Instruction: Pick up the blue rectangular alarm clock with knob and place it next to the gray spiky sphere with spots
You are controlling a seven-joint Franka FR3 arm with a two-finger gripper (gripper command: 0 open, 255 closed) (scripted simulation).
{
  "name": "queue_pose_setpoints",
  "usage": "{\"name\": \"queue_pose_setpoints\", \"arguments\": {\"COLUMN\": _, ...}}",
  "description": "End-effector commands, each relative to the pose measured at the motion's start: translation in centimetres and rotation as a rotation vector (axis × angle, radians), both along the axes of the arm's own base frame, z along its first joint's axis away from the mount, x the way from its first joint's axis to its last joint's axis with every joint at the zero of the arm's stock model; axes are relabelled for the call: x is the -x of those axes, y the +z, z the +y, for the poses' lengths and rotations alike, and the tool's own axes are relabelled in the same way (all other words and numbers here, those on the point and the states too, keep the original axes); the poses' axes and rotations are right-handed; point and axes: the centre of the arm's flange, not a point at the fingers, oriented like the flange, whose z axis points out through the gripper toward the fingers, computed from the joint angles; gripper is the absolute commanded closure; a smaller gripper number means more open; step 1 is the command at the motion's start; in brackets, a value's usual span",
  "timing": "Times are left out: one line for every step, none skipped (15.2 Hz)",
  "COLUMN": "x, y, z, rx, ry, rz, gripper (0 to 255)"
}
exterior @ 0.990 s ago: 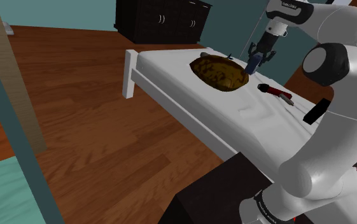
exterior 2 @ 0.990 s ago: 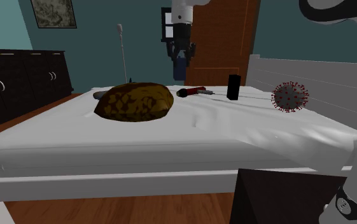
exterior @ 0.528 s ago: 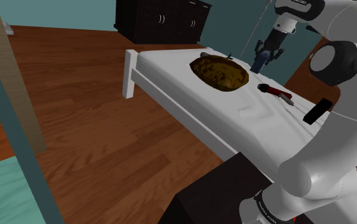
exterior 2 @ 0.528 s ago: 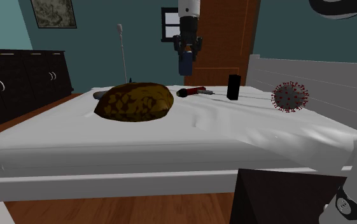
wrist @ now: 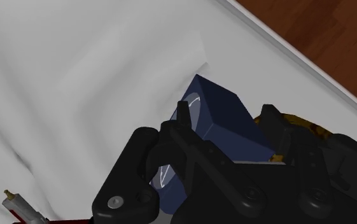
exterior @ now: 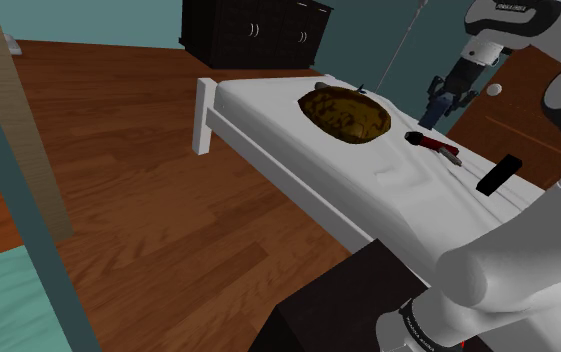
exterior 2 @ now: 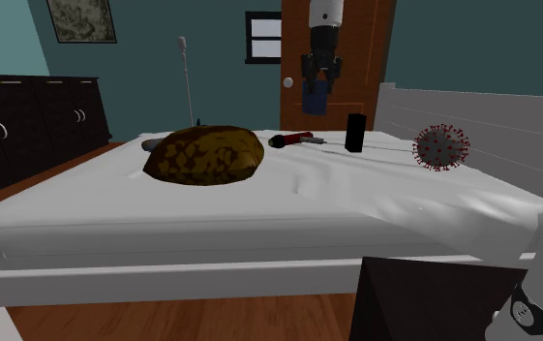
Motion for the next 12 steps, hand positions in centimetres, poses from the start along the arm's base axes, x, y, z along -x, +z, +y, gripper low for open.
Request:
{"name": "queue_pose_setpoints", "arguments": {"x": 2.6, "y": 0.0, "z": -0.7, "rx": 0.0, "ry": 0.001, "rz": 0.0, "gripper": 255}}
{"name": "queue_pose_setpoints", "arguments": {"x": 3.9, "y": 0.0, "z": -0.9, "rx": 0.0, "ry": 0.001, "rz": 0.0, "gripper": 255}}
{"name": "queue_pose_setpoints", "arguments": {"x": 5.2, "y": 0.0, "z": -1.2, "rx": 0.0, "ry": 0.001, "rz": 0.0, "gripper": 255}}
{"name": "queue_pose_setpoints", "arguments": {"x": 6.4, "y": 0.0, "z": -1.4, "rx": 0.0, "ry": 0.001, "rz": 0.0, "gripper": 255}}
{"name": "queue_pose_setpoints", "arguments": {"x": 7.7, "y": 0.0, "z": -1.7, "rx": 0.0, "ry": 0.001, "rz": 0.0, "gripper": 255}}
{"name": "queue_pose_setpoints", "arguments": {"x": 9.0, "y": 0.0, "z": -2.0, "rx": 0.0, "ry": 0.001, "rz": 0.0, "gripper": 255}}
{"name": "queue_pose_setpoints", "arguments": {"x": 10.3, "y": 0.0, "z": -2.2, "rx": 0.0, "ry": 0.001, "rz": 0.0, "gripper": 255}}
{"name": "queue_pose_setpoints", "arguments": {"x": 11.6, "y": 0.0, "z": -2.5, "rx": 0.0, "ry": 0.001, "rz": 0.0, "gripper": 255}}
{"name": "queue_pose_setpoints", "arguments": {"x": 12.9, "y": 0.0, "z": -2.7, "rx": 0.0, "ry": 0.001, "rz": 0.0, "gripper": 255}}
{"name": "queue_pose_setpoints", "arguments": {"x": 14.2, "y": 0.0, "z": -3.0, "rx": 0.0, "ry": 0.001, "rz": 0.0, "gripper": 255}}
{"name": "queue_pose_setpoints", "arguments": {"x": 15.5, "y": 0.0, "z": -3.2, "rx": 0.0, "ry": 0.001, "rz": 0.0, "gripper": 255}}
{"name": "queue_pose_setpoints", "arguments": {"x": 16.8, "y": 0.0, "z": -3.5, "rx": 0.0, "ry": 0.001, "rz": 0.0, "gripper": 255}}
